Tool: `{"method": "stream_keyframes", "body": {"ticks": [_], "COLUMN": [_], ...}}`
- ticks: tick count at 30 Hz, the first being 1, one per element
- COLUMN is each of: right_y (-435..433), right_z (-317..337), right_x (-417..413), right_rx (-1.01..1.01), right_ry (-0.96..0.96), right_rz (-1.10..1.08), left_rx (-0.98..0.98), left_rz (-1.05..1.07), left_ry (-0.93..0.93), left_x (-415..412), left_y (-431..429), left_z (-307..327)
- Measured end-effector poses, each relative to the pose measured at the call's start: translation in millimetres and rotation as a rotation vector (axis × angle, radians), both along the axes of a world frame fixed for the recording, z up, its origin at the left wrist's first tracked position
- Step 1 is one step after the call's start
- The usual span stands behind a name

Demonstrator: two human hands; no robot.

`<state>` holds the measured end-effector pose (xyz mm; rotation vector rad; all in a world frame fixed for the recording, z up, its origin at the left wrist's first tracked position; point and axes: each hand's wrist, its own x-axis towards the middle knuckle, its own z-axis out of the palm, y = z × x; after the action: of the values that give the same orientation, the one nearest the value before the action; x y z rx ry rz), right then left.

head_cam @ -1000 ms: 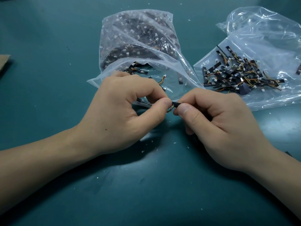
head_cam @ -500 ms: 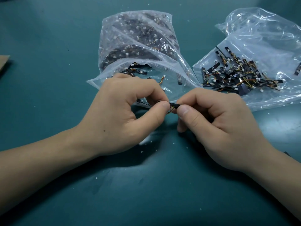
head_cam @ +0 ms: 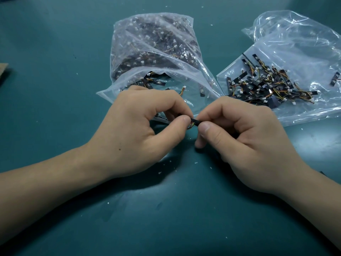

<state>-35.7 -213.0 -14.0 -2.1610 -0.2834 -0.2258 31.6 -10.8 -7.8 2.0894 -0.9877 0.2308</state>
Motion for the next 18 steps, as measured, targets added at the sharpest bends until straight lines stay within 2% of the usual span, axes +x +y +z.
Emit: {"method": "stream_keyframes", "body": {"ticks": [18], "right_y": [1.3], "right_z": [-1.3], "right_x": [0.6], "right_rx": [-0.051], "right_ry": [-0.029], "right_rz": [-0.012], "left_rx": [0.024], "left_rz": [0.041], "left_ry": [0.003], "left_x": [-1.4], "left_y": [-0.9], "left_z": [0.4]}}
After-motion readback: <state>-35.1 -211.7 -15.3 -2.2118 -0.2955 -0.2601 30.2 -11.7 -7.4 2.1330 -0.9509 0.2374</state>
